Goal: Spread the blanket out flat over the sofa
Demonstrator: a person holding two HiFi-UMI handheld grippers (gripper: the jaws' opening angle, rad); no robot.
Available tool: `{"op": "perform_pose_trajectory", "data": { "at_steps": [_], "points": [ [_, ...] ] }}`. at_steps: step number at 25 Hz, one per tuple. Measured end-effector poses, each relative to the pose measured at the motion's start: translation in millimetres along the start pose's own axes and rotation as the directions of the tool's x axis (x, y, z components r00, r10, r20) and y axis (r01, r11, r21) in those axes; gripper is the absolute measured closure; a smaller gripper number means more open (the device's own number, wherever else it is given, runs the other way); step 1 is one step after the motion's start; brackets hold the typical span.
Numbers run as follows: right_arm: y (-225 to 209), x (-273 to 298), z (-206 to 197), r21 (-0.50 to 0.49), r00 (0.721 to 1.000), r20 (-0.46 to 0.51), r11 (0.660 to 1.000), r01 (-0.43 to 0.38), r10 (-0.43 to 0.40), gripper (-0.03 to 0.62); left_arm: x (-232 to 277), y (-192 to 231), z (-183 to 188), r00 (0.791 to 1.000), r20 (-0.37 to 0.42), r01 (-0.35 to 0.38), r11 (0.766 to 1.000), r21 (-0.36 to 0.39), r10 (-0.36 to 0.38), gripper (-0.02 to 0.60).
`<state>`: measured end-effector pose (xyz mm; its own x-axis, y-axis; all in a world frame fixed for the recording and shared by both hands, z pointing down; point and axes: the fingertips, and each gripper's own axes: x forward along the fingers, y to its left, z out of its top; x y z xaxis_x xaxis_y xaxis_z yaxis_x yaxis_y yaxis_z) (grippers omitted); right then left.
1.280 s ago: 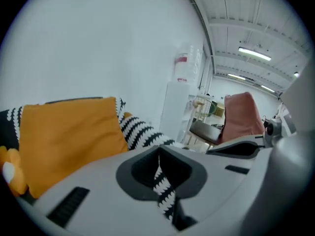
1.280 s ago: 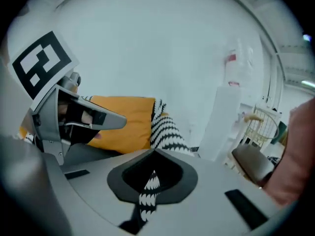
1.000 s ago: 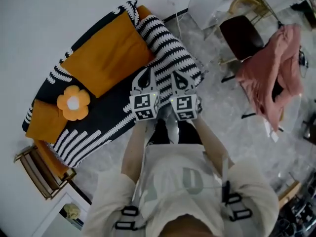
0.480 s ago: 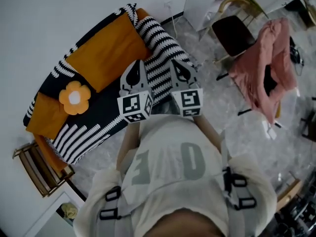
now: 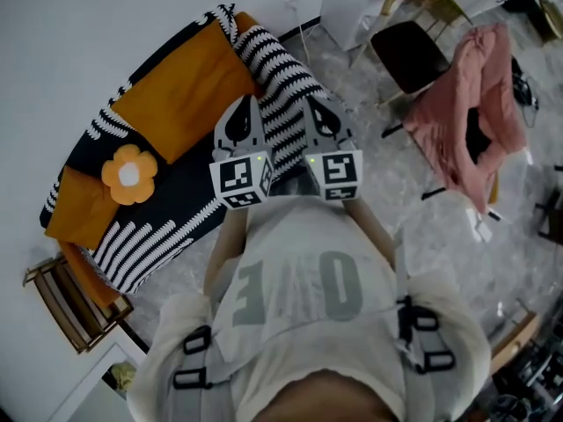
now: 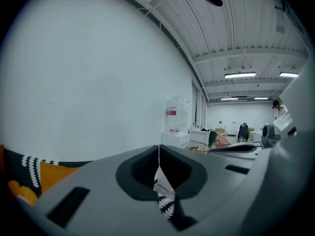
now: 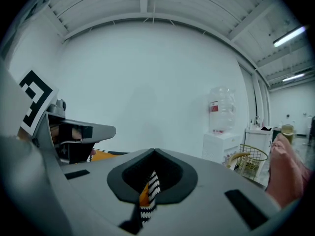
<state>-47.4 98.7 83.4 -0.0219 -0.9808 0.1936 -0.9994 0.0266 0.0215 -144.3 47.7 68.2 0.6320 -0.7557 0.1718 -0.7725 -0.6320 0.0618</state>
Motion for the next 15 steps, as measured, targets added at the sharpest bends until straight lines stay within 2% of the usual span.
{"op": "perform_pose_trajectory", "data": {
  "at_steps": [15],
  "points": [
    [-14,-3,-1,0.019,1.000,-0.002,1.000,0.020,-0.020,0.588,7,-8,1,1.000,-0.006,0.020,1.000,-0.001,-0.020,0.574]
  ]
}}
